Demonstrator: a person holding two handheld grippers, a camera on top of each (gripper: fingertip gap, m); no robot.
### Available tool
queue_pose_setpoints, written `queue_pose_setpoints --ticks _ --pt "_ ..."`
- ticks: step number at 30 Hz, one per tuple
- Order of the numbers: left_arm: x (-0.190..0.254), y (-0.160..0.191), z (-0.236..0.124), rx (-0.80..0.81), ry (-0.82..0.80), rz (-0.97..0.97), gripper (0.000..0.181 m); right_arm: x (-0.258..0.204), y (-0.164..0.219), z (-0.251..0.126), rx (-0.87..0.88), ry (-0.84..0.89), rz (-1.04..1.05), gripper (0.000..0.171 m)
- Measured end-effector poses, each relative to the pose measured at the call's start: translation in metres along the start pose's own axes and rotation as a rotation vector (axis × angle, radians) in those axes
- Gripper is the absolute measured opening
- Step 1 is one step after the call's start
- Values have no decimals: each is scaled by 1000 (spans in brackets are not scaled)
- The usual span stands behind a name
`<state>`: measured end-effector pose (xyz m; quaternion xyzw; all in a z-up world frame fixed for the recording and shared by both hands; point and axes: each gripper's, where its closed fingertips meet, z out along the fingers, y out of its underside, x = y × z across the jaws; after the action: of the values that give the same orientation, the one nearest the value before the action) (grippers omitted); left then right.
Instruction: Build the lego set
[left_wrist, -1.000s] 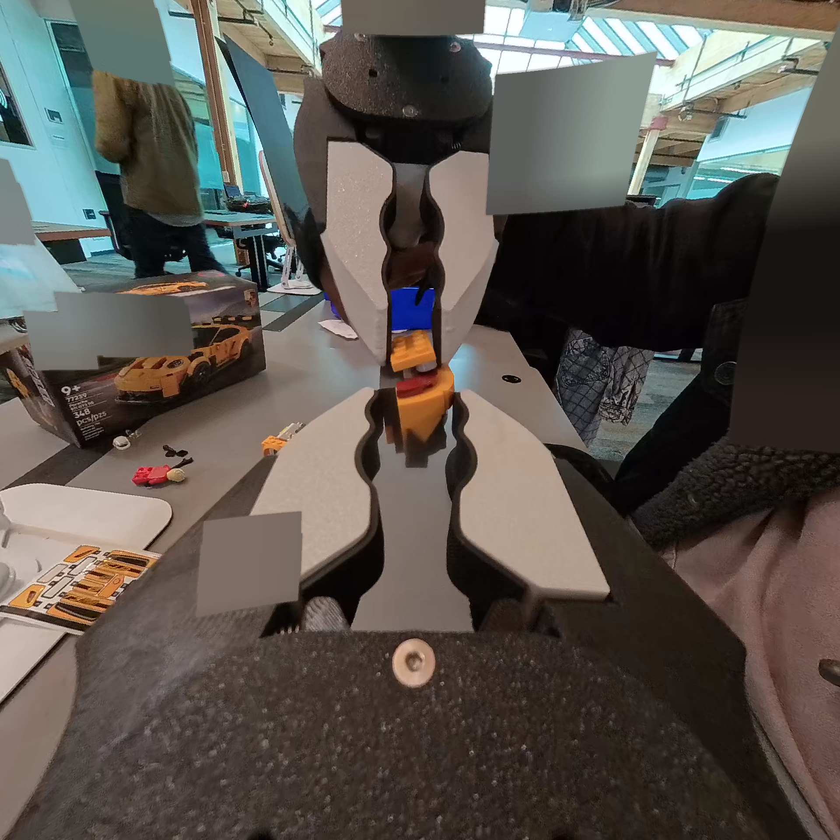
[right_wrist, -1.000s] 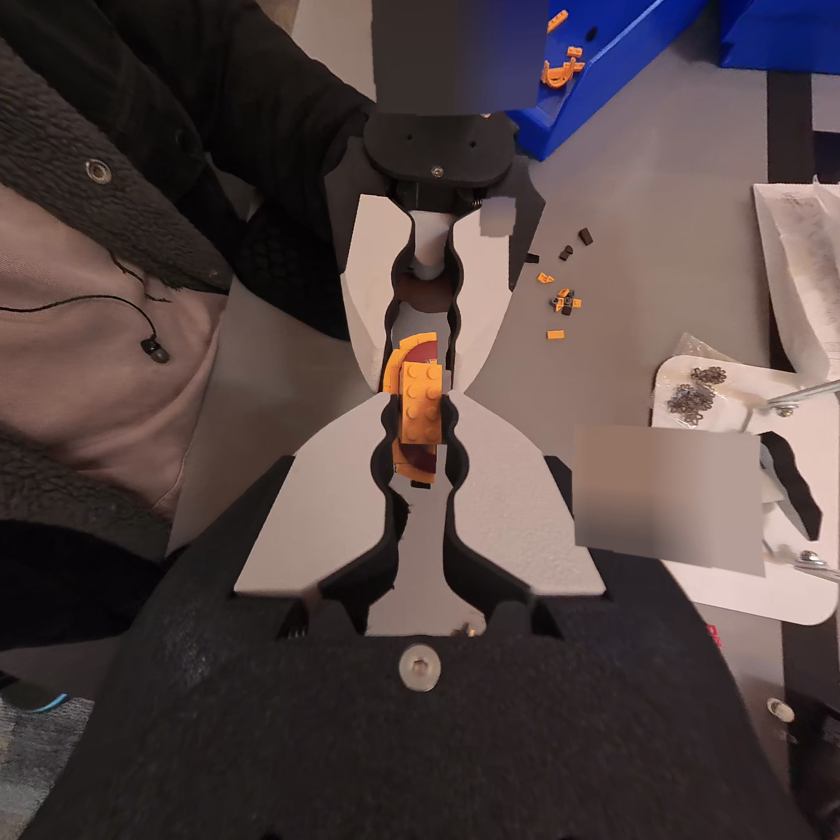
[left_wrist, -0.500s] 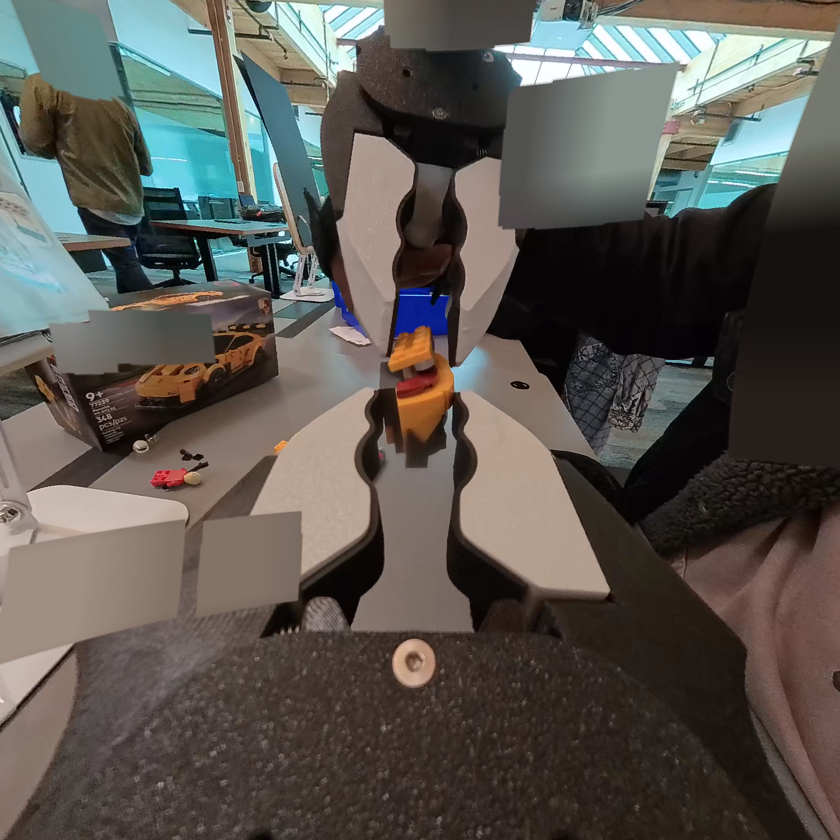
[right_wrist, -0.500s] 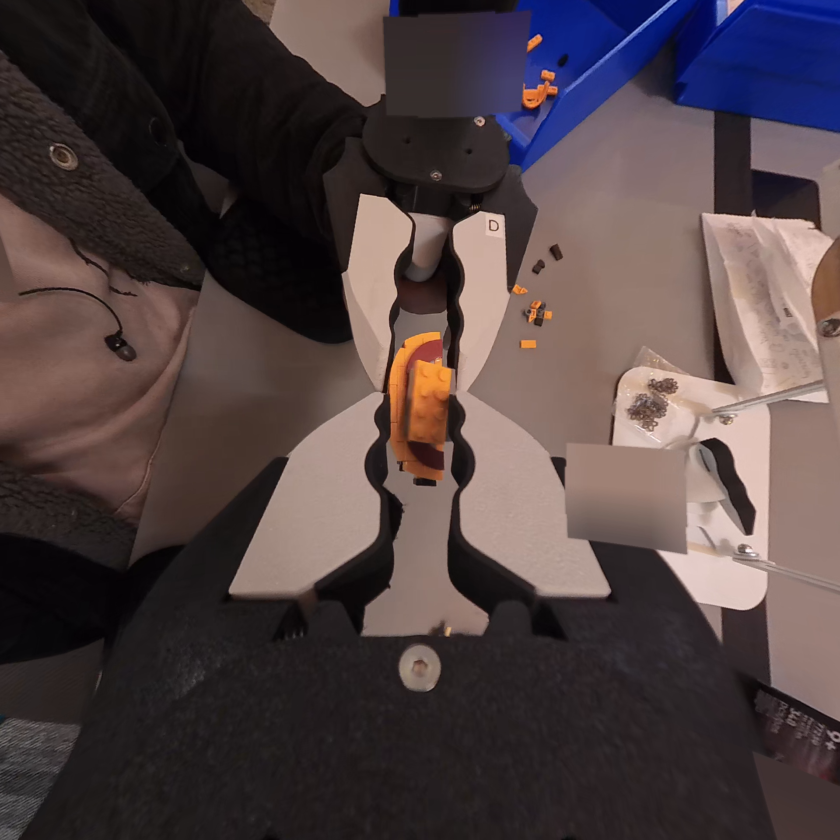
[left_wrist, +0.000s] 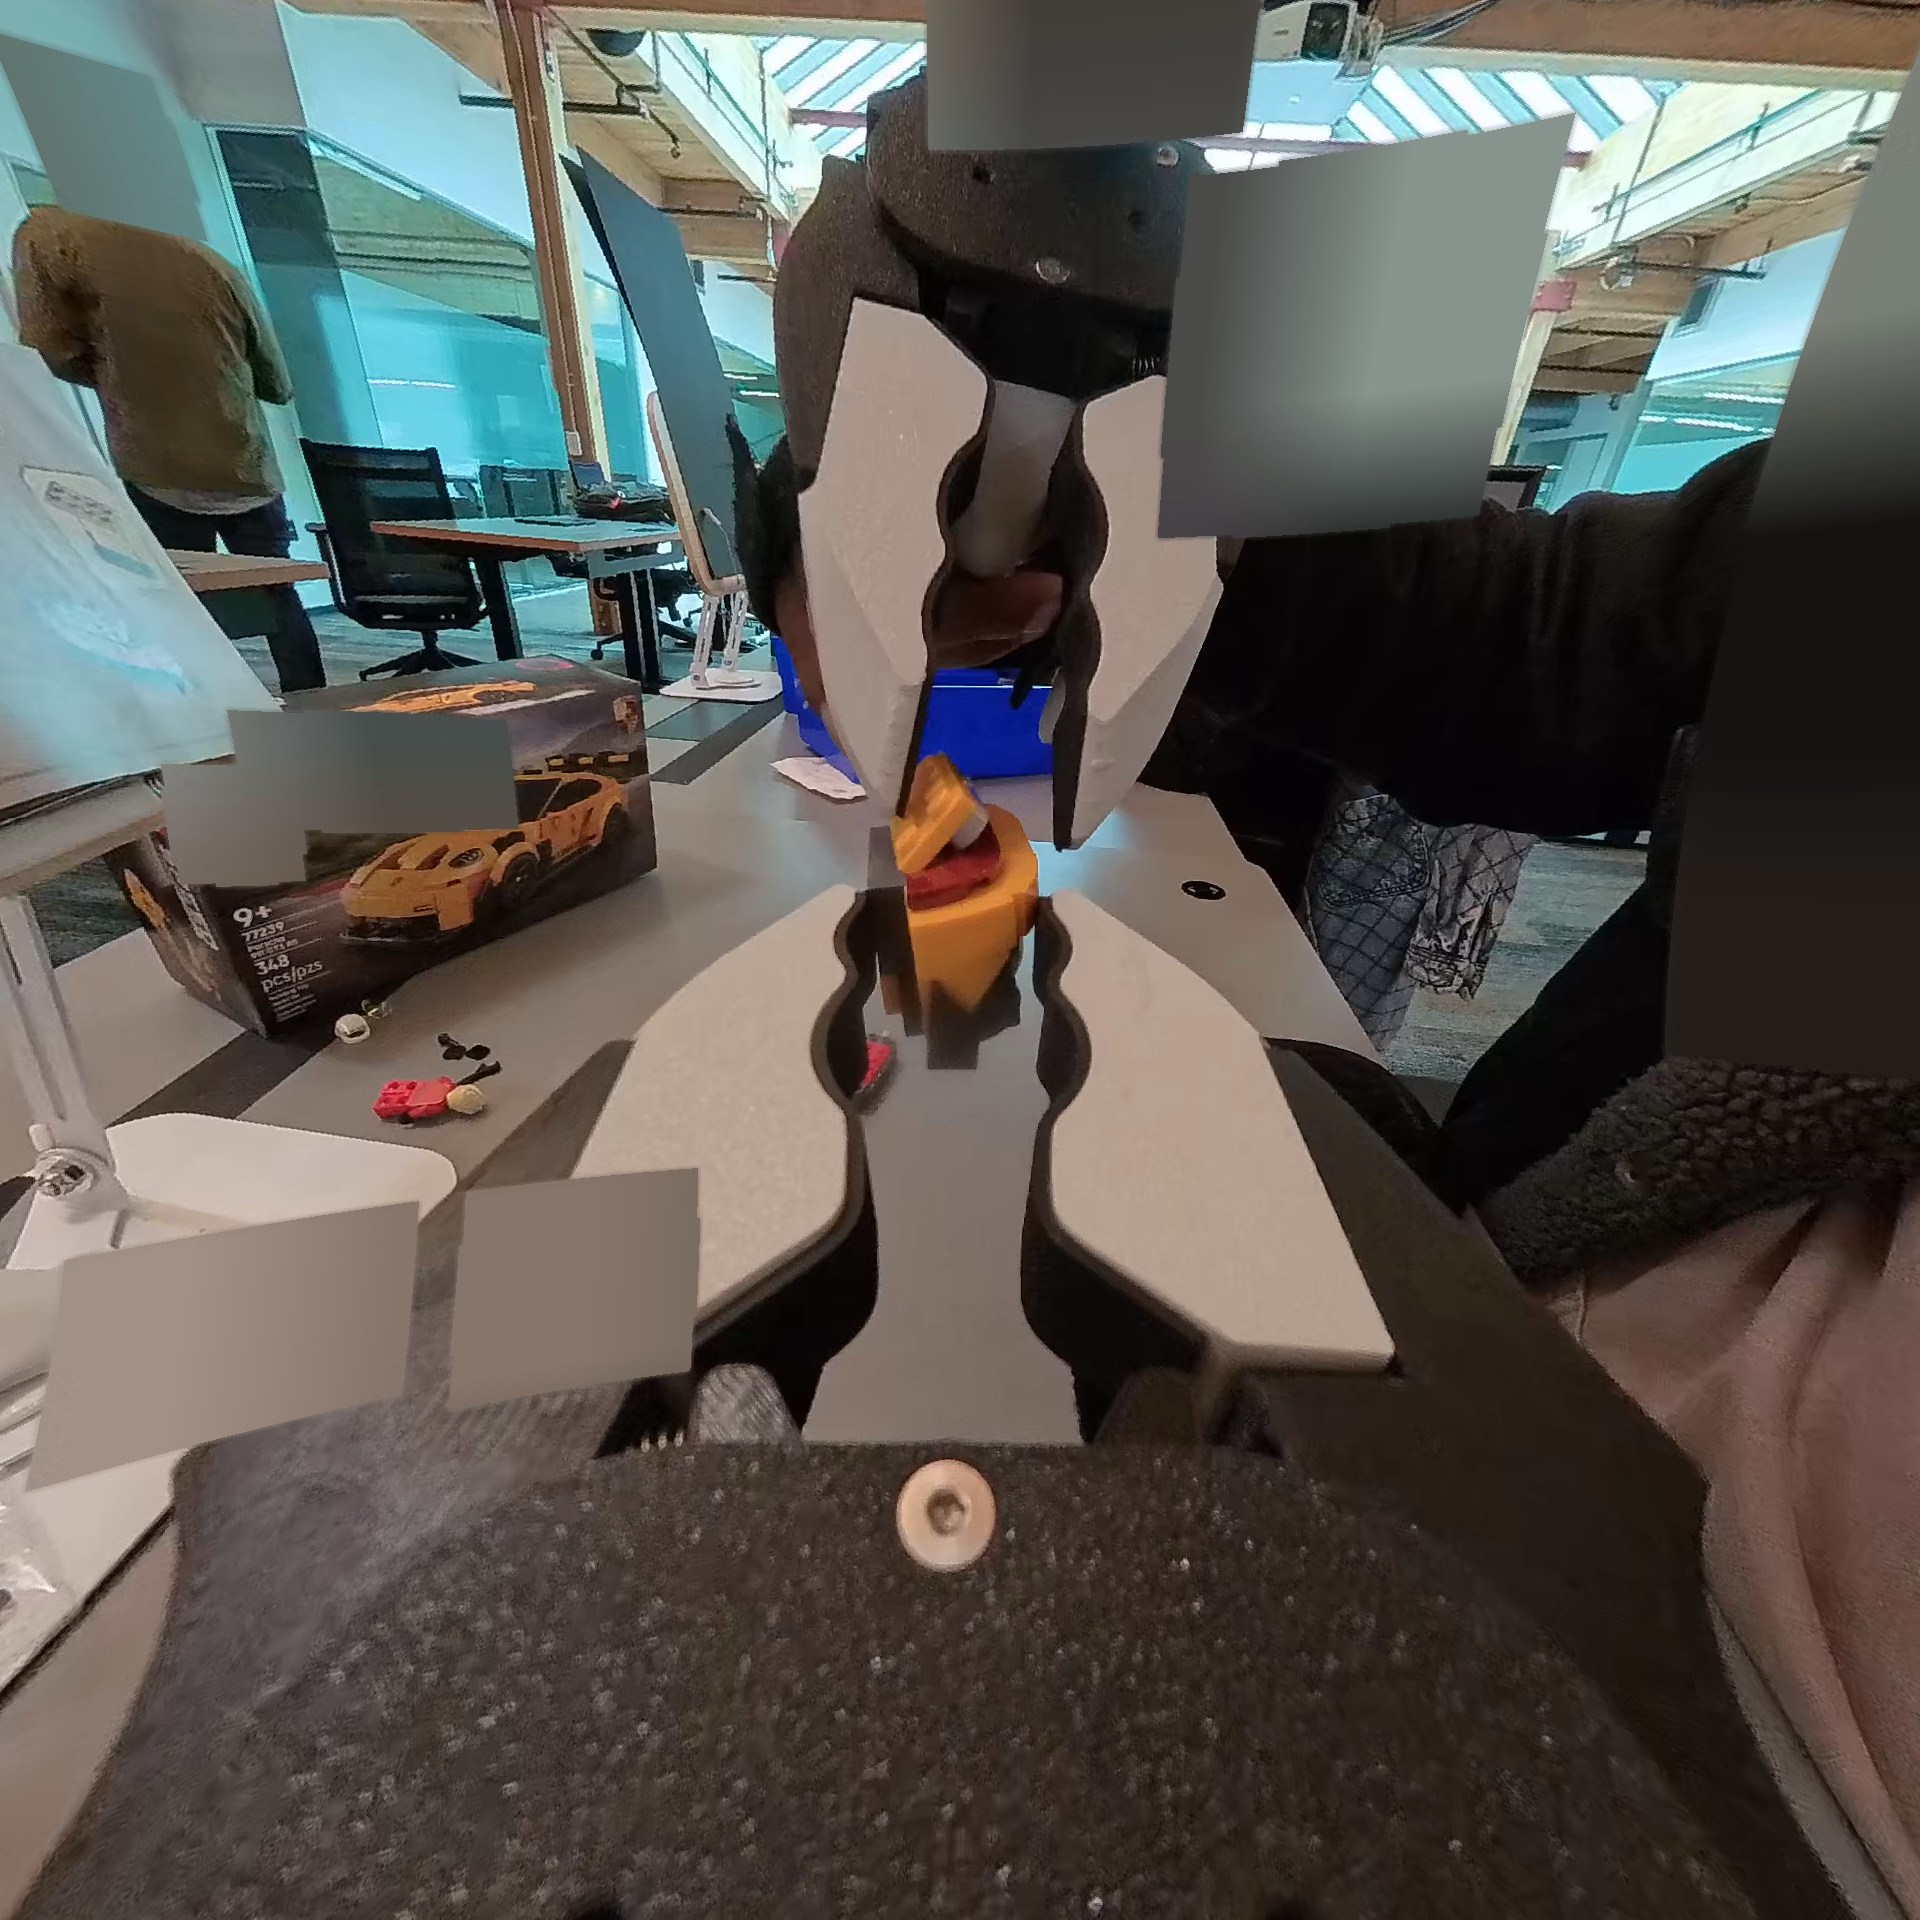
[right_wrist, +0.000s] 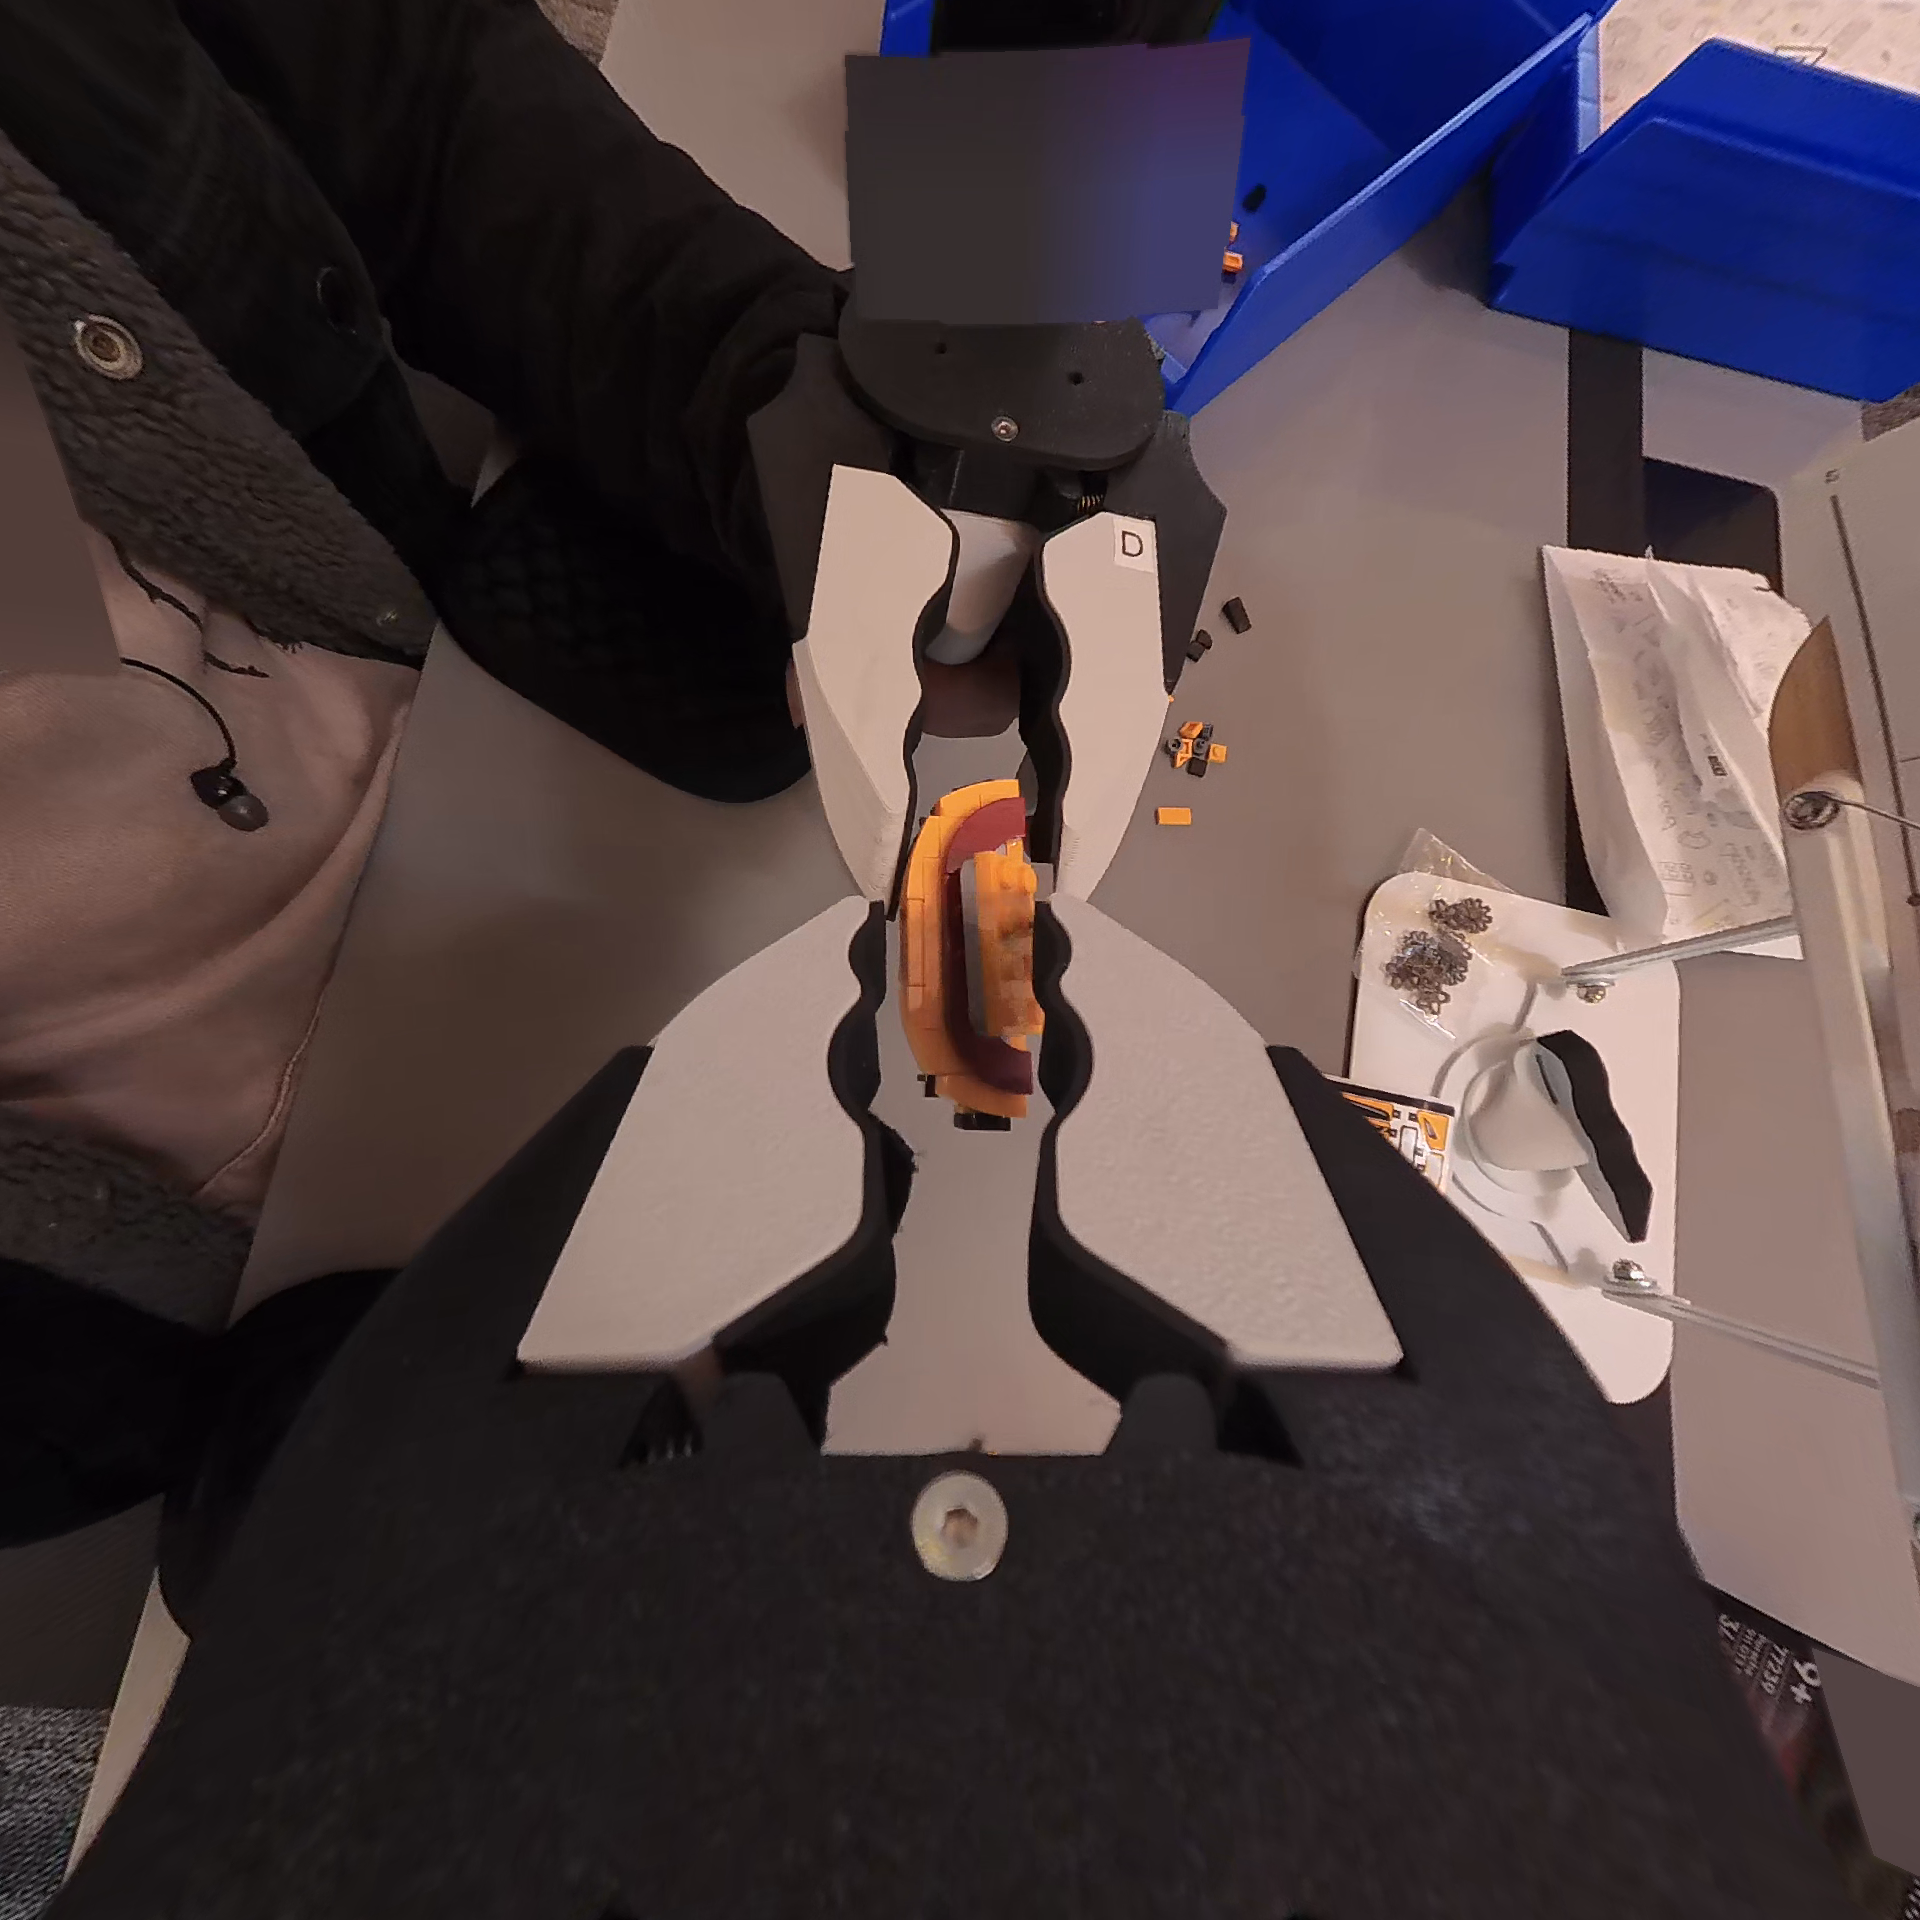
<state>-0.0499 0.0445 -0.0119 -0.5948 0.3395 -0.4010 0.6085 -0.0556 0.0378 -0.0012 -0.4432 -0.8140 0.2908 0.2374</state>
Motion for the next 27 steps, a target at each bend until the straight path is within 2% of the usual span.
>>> queue_pose_setpoints --ticks 7,15,18,21,27 --pt "-2 -1 -1 1 -13 1 29 7 -2 -4 8 94 -47 30" --pt "-10 -5 -5 -8 -66 -22 29 15 9 2 -177 454 -417 48" --pt "-12 -5 -5 -14 -83 -28 29 19 9 9 -234 560 -528 47" --pt "-14 -6 -6 -15 -98 -40 29 23 6 10 -260 658 -589 39" --pt "-19 -10 -8 1 -123 -106 29 27 1 7 -283 776 -633 38"
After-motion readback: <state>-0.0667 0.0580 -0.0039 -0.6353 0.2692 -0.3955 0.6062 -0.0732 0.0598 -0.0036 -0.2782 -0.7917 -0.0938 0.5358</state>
